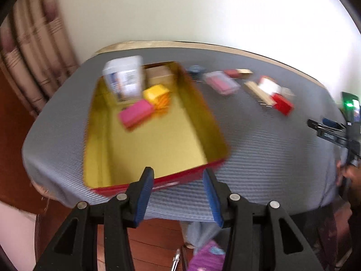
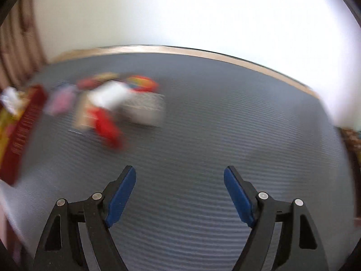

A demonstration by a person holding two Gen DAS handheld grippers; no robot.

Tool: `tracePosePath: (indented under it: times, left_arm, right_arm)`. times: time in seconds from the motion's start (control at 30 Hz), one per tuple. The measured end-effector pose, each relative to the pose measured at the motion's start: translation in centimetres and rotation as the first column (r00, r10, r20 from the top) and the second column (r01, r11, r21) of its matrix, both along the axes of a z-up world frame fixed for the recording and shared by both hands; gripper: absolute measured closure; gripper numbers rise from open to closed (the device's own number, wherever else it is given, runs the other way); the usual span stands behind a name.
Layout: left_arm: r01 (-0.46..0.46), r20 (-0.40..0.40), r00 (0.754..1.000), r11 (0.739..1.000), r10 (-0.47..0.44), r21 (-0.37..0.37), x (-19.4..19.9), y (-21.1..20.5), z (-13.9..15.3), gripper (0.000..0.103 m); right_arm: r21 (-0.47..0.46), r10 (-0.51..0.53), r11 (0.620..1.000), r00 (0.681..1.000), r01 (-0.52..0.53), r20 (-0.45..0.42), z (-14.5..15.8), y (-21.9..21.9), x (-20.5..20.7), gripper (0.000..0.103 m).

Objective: Organize rigid objects
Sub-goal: 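Move the left gripper to the clear pink-lidded case and grasp it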

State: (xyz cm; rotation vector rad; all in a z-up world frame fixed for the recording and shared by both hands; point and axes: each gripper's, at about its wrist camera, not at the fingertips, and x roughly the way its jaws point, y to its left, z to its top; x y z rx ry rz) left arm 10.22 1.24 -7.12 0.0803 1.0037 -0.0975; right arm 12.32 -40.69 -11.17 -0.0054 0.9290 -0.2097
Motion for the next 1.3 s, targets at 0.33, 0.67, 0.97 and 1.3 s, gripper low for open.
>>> tracePosePath:
  times: [0.33,0.67,0.97,1.3]
  left_arm:
    - [0.064,-0.091,0.992,0.976,-0.085,-0.209,8.7,-6.4,3.0,0.046]
    - [-0.026,-0.194,0.981,0.980,-0.013,-0.198,19.4,-8.9,-0.7,0.044]
    - [-0.113,-0.257,0.964,0.982,0.072,-0.152,22.8,-8.7,-4.3,0.044]
    - [-0.142,-0.259,0.958,0.987,0.119,-0.075,25.0,-8.7,-6.0,0.043]
  right_arm:
    - [0.052,-0.034,0.998,0.997,0.030,0.068,-0.4,-5.2,-2.1,0.020]
    - [0.166,-0.039,0.986,0.989,0.015,0.141,0.5,-6.0,-3.3,0.013]
    - [0.190,0.004,0.981,0.990,-0.030,0.139,0.5,-4.9,-3.2,0.013]
    - [0.204,0.027,0.977,0.989,-0.056,0.142,0.5,-4.6,-3.1,0.013]
